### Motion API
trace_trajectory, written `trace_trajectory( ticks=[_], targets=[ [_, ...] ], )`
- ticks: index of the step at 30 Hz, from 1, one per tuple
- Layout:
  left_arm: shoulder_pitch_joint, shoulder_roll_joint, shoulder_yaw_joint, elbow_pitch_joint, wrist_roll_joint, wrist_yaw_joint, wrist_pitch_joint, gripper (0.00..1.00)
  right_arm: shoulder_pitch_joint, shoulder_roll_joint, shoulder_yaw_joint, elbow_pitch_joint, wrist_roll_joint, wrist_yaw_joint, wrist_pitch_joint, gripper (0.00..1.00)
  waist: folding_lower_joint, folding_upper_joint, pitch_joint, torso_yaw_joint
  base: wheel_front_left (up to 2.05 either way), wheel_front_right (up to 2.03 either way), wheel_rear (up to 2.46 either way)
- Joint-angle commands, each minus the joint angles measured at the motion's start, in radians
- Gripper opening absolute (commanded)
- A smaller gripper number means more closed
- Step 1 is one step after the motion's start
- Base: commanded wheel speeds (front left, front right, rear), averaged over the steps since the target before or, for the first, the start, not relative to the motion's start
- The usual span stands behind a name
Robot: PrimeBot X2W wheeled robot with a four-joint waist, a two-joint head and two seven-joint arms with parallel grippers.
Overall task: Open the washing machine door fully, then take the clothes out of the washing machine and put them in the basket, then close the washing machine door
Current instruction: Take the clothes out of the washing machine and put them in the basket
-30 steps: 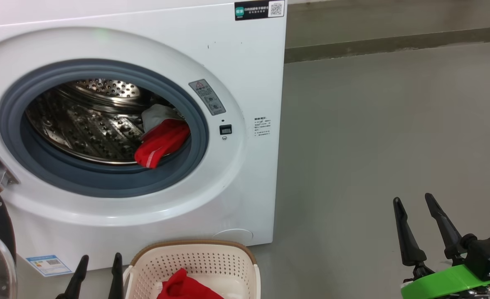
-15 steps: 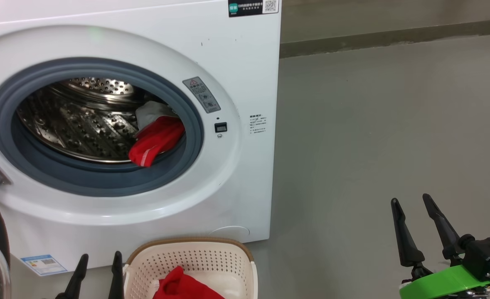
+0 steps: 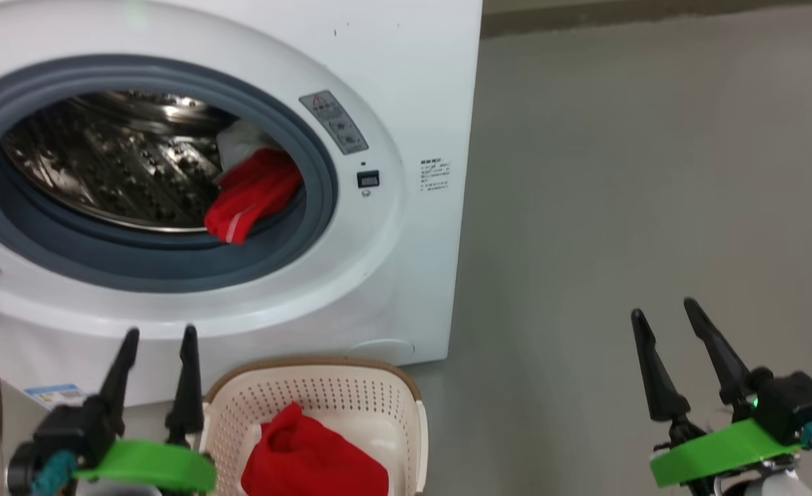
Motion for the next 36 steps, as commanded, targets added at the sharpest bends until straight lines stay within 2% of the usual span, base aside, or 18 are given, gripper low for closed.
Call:
trace_trajectory(
  ticks=[1,13,18,28,36],
  targets=[
    [-0.063,0.024,0.029,-0.011,0.005,-0.003,-0.010,1.00,-0.056,-0.020,0.029,-0.031,-0.005,0.003,-0.006,1.00,0.0000,-0.0001,0.050,0.007,0.00,0.00,0.00],
    [-0.400,0.073,0.045,0.165,-0.041,-0.030,-0.012,1.00,-0.159,-0.034,0.056,-0.045,-0.006,0.003,-0.006,1.00,0.0000,-0.0001,0.232,0.010,0.00,0.00,0.00],
    [-0.537,0.068,0.047,0.236,-0.095,-0.044,-0.012,1.00,-0.182,-0.036,0.050,-0.049,-0.007,0.003,-0.006,1.00,0.0000,-0.0001,0.303,0.017,0.00,0.00,0.00],
    [-0.790,0.113,-0.021,0.462,-0.108,-0.050,-0.012,1.00,-0.242,-0.046,0.082,-0.051,-0.010,0.003,-0.006,1.00,0.0000,-0.0001,0.422,0.003,0.00,0.00,0.00],
    [-0.982,0.109,-0.082,0.650,-0.170,-0.050,0.013,1.00,-0.276,-0.048,0.098,-0.037,-0.007,0.003,-0.006,1.00,0.0000,-0.0001,0.476,-0.013,0.00,0.00,0.00]
  ],
)
